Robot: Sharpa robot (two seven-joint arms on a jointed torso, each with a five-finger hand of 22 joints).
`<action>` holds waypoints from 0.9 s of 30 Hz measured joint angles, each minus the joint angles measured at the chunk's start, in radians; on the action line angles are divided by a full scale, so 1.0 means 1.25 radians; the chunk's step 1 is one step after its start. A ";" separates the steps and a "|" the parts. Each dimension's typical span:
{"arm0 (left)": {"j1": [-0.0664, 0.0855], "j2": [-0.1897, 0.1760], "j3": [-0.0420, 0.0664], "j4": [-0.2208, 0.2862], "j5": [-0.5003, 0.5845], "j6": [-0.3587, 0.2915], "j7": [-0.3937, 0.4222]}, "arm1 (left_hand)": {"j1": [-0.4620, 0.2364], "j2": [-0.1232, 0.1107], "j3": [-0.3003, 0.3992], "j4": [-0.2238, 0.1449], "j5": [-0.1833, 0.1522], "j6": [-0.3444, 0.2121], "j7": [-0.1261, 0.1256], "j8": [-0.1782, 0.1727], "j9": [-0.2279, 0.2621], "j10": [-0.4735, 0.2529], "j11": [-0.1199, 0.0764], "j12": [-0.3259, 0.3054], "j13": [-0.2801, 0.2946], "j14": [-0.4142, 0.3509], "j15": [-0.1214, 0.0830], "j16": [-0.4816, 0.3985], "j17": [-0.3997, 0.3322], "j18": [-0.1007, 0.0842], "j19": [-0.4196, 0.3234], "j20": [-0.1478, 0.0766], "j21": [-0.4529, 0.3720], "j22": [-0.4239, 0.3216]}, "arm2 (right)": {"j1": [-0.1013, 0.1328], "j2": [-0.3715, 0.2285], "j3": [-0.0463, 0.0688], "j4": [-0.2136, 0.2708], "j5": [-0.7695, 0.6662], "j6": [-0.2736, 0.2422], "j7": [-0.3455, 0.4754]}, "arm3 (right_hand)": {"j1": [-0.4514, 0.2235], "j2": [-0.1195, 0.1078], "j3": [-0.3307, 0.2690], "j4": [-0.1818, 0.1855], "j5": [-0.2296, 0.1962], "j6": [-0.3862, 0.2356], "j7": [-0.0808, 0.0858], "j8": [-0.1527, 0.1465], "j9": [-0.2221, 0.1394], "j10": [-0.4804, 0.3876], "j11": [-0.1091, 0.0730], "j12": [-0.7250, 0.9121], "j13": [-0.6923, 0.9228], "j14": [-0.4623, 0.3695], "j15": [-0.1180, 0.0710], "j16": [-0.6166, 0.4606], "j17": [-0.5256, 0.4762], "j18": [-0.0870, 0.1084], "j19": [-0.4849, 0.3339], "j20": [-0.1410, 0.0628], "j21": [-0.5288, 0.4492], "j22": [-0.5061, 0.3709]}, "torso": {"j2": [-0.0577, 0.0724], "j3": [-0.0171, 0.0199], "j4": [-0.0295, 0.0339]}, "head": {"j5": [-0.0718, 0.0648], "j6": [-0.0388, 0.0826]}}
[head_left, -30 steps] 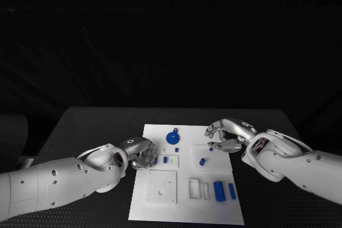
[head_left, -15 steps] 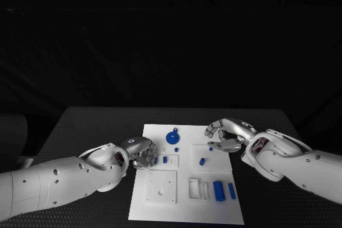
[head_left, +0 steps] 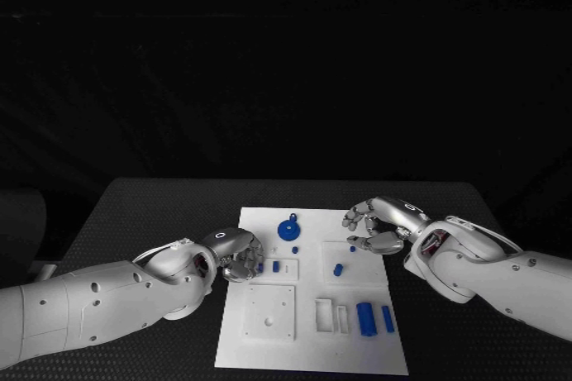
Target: Assemble the parts on the task board
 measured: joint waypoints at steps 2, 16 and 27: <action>0.000 0.000 0.000 -0.001 -0.004 0.000 -0.002 | 0.002 0.002 0.000 0.000 0.000 0.000 0.000 -0.001 0.000 0.000 0.000 0.000 0.000 0.000 0.000 0.000 0.001 0.000 0.000 0.000 0.000 0.000 | 0.000 0.000 0.000 0.000 0.000 0.000 0.000 | 0.000 0.000 0.000 0.000 0.000 0.000 0.000 0.000 0.000 0.000 0.000 0.000 -0.001 0.000 0.000 0.000 0.000 0.000 0.000 0.000 0.000 0.000 | 0.000 0.0000 0.0000 | 0.000 0.000; -0.001 0.007 -0.001 -0.005 -0.033 0.000 -0.012 | 0.016 0.009 0.000 -0.006 0.000 0.000 0.000 -0.001 -0.001 0.000 0.000 0.000 0.002 0.000 0.000 0.000 0.003 0.000 0.003 -0.003 -0.003 0.001 | 0.000 0.000 0.000 0.001 0.001 0.000 0.000 | 0.000 0.000 -0.002 0.002 0.000 0.000 0.000 0.003 -0.001 0.005 -0.001 -0.003 -0.002 0.000 0.000 0.000 -0.001 0.000 0.000 0.000 -0.003 0.000 | 0.000 -0.0002 0.0004 | 0.001 0.000; -0.001 0.003 -0.001 -0.002 -0.036 -0.002 -0.007 | 0.007 0.052 -0.001 0.005 -0.006 0.001 -0.002 -0.007 -0.007 0.000 0.000 -0.004 0.004 0.000 0.000 0.000 0.005 0.000 0.003 -0.003 -0.007 0.000 | 0.000 -0.001 0.000 0.000 0.002 0.000 0.000 | 0.000 0.000 -0.002 0.002 0.003 0.001 -0.001 0.003 -0.001 0.006 0.000 -0.003 -0.003 0.000 0.000 0.000 -0.001 0.000 0.000 0.000 -0.003 -0.001 | 0.000 -0.0003 0.0002 | 0.001 -0.001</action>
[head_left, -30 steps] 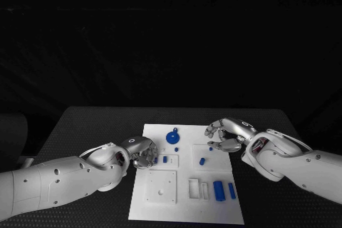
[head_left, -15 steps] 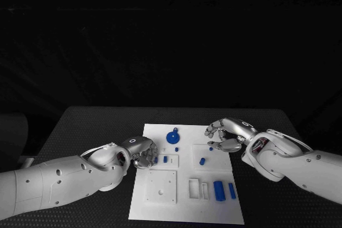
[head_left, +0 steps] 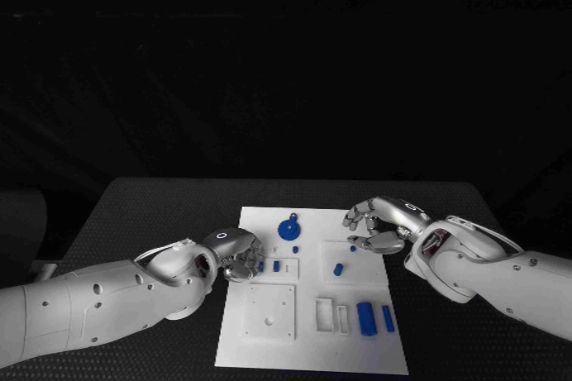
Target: Assemble the parts on the task board
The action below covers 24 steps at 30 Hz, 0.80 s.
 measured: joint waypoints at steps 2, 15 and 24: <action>0.000 0.000 0.000 0.000 0.000 0.000 0.001 | -0.004 0.008 -0.002 0.003 0.000 -0.001 -0.001 0.001 0.000 0.000 0.000 0.000 0.000 0.000 0.000 0.000 0.001 0.000 0.000 0.000 0.000 0.000 | 0.000 0.000 0.000 0.000 0.000 0.000 0.000 | -0.002 -0.002 0.000 0.000 0.000 0.000 0.000 0.000 0.000 0.000 0.000 0.000 -0.001 0.000 0.000 0.000 0.000 0.000 0.001 0.001 0.000 0.000 | 0.000 0.0000 -0.0001 | 0.000 0.000; 0.000 -0.002 0.000 0.002 0.000 -0.006 0.001 | -0.010 0.013 -0.008 0.013 0.000 -0.004 0.005 0.001 -0.005 0.000 0.000 -0.003 0.001 0.000 0.000 0.000 0.003 0.000 0.000 0.000 -0.006 0.000 | 0.000 0.000 0.000 -0.001 0.002 0.001 0.000 | -0.003 -0.003 -0.002 0.002 0.006 0.001 -0.001 0.000 -0.001 0.000 0.000 0.000 -0.002 0.000 0.000 0.000 -0.001 0.000 0.001 0.001 0.000 0.000 | 0.000 -0.0001 0.0002 | -0.001 0.001; 0.000 -0.006 0.000 0.002 0.000 -0.003 0.000 | -0.003 -0.021 -0.006 0.015 0.000 -0.004 0.005 -0.001 -0.009 0.000 0.000 -0.006 0.002 0.000 0.000 0.000 0.003 -0.001 0.000 0.000 -0.009 0.000 | 0.000 -0.001 0.000 -0.001 0.004 0.003 0.000 | -0.003 -0.003 -0.004 0.004 0.006 0.000 0.000 0.000 -0.001 -0.001 0.000 -0.003 -0.003 0.000 0.000 0.000 -0.002 0.000 0.001 0.001 0.000 0.000 | 0.000 -0.0003 0.0002 | 0.000 -0.001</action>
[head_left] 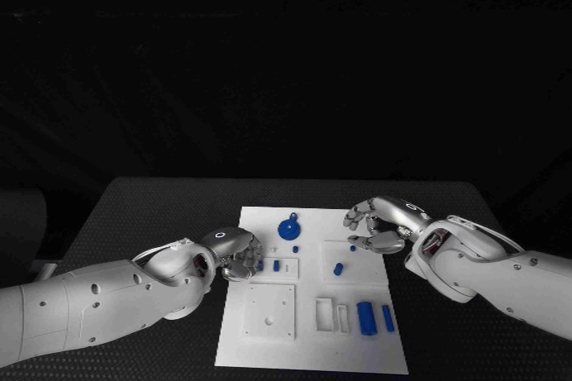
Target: Assemble the parts on the task board
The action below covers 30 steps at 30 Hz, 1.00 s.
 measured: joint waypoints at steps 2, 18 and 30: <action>0.000 -0.001 0.000 0.000 0.000 0.001 0.000 | 0.004 -0.004 0.000 0.000 0.000 0.000 0.000 -0.002 0.000 0.000 0.000 0.000 0.000 0.000 0.000 0.000 0.001 0.000 0.000 0.000 0.000 0.000 | 0.000 0.000 0.000 0.000 0.000 0.000 0.000 | 0.000 0.000 0.000 0.000 0.003 0.000 0.000 0.000 0.000 0.000 0.000 0.000 0.000 0.000 0.000 0.000 0.000 0.000 0.000 0.000 0.000 0.000 | 0.000 0.0000 0.0000 | 0.000 0.000; 0.000 -0.001 0.000 0.001 0.002 0.008 0.001 | 0.008 -0.008 0.000 -0.005 0.000 0.000 0.000 -0.002 -0.004 0.000 0.000 -0.003 0.002 0.000 0.000 0.000 0.003 0.000 0.000 0.000 0.000 0.000 | 0.000 0.001 0.000 -0.001 0.001 0.003 0.000 | -0.003 -0.003 0.000 0.000 0.003 -0.002 -0.001 0.000 -0.001 -0.003 0.000 0.000 -0.001 -0.001 0.001 0.000 -0.001 0.000 0.000 0.000 0.000 0.000 | 0.000 0.0000 0.0001 | 0.000 0.000; 0.000 0.000 0.000 0.000 0.002 0.004 0.001 | 0.000 0.000 0.001 0.006 0.000 -0.009 0.009 -0.008 -0.011 0.000 0.000 -0.003 0.003 0.000 0.000 0.000 0.004 0.000 0.000 0.000 -0.003 0.000 | 0.000 0.000 0.000 -0.002 0.002 0.005 0.000 | -0.003 -0.003 -0.002 0.002 0.003 -0.003 0.000 0.000 -0.001 -0.001 0.002 0.000 -0.002 -0.002 0.002 0.000 -0.001 0.000 0.000 0.000 -0.003 0.000 | 0.000 0.0004 -0.0004 | 0.000 0.001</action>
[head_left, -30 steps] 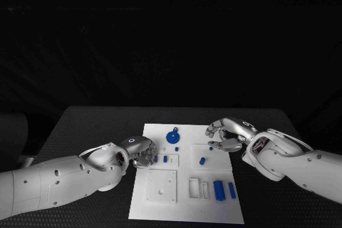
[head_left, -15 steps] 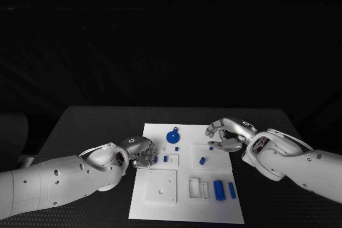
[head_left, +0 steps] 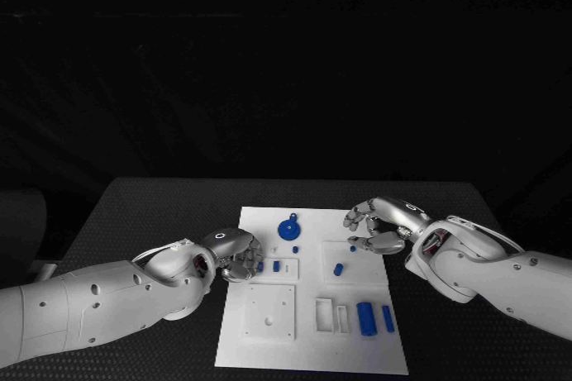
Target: Assemble the parts on the task board
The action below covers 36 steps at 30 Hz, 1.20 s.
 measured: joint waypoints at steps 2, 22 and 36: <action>0.000 0.000 0.000 0.000 0.000 0.001 0.000 | 0.000 0.000 0.000 0.000 0.000 0.000 0.000 0.000 -0.001 0.000 0.000 0.000 0.000 0.000 0.000 0.000 0.000 0.000 0.000 0.000 0.000 0.000 | 0.000 0.000 0.000 0.000 0.000 0.000 0.000 | 0.000 0.000 0.000 0.000 0.000 0.000 0.000 0.000 0.000 0.000 0.000 0.000 0.000 0.000 0.000 0.000 0.000 0.000 0.000 0.000 0.000 0.000 | 0.000 0.0000 -0.0001 | 0.000 -0.001; 0.001 0.000 0.002 0.001 0.001 0.019 -0.002 | 0.003 0.021 0.002 0.004 0.000 -0.006 0.000 -0.006 -0.006 -0.006 0.006 -0.003 0.001 -0.006 0.000 -0.003 0.002 -0.005 0.000 0.000 -0.003 0.000 | 0.000 0.001 0.000 -0.002 0.004 0.004 0.000 | -0.003 0.003 -0.002 0.002 0.003 0.001 -0.001 0.000 0.000 0.001 -0.002 -0.003 -0.002 0.001 -0.001 0.004 -0.001 0.000 0.001 0.001 0.000 0.000 | 0.000 -0.0004 0.0004 | 0.000 -0.005; 0.001 -0.002 0.002 0.003 0.001 0.019 0.001 | -0.002 0.047 0.001 0.009 0.002 -0.009 0.000 -0.010 -0.010 -0.006 0.006 -0.007 0.001 -0.009 0.003 -0.003 0.003 -0.006 -0.005 0.001 -0.006 0.000 | 0.000 0.001 0.000 -0.006 0.006 0.007 0.000 | -0.006 0.000 -0.002 0.002 0.003 -0.001 0.001 0.000 -0.001 0.001 -0.002 -0.003 -0.002 0.001 -0.001 0.004 -0.001 0.000 0.001 0.001 0.000 0.000 | 0.000 -0.0002 0.0005 | 0.001 -0.005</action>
